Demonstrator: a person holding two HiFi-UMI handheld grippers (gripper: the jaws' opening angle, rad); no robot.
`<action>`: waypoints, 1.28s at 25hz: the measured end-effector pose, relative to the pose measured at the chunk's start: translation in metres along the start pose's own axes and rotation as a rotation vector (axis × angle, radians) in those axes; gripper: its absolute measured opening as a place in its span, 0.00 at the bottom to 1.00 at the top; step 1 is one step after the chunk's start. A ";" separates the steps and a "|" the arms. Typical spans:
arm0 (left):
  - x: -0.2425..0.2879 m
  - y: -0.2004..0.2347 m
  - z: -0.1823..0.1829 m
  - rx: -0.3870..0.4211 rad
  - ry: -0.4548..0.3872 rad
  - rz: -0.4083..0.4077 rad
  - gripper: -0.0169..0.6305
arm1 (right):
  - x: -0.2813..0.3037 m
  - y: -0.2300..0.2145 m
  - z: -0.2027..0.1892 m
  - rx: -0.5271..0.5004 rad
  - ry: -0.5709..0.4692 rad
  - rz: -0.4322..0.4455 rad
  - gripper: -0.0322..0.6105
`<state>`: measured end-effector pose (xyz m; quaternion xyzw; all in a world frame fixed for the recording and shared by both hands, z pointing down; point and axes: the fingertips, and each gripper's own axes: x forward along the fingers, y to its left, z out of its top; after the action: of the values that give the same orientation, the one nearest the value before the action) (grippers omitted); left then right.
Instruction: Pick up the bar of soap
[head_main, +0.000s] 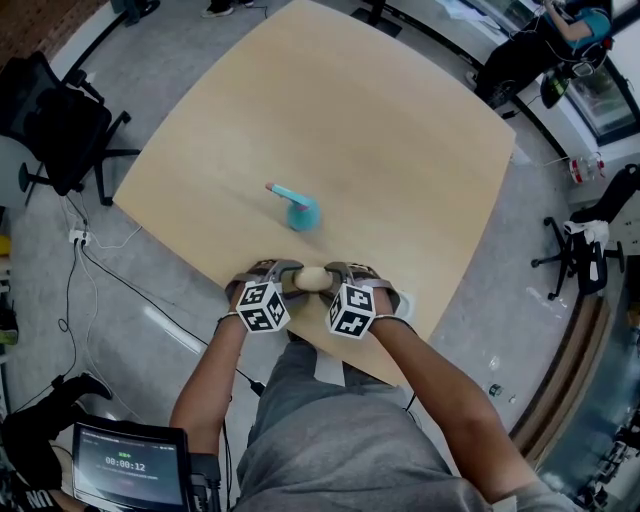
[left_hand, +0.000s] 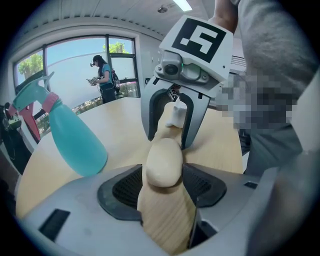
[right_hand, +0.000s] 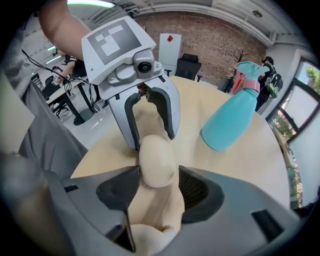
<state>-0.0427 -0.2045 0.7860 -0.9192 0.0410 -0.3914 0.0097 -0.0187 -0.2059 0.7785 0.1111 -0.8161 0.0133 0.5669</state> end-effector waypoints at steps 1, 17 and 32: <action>-0.002 0.002 -0.001 -0.008 -0.005 0.011 0.41 | -0.002 -0.002 -0.001 0.006 -0.004 -0.014 0.43; -0.033 0.034 0.003 -0.156 -0.128 0.199 0.41 | -0.028 -0.017 -0.020 0.081 -0.027 -0.157 0.07; -0.077 0.036 -0.020 -0.394 -0.227 0.384 0.41 | -0.035 -0.003 -0.036 0.120 -0.019 -0.185 0.07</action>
<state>-0.1124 -0.2340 0.7423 -0.9167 0.2880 -0.2617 -0.0903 0.0267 -0.1972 0.7585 0.2197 -0.8054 0.0088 0.5504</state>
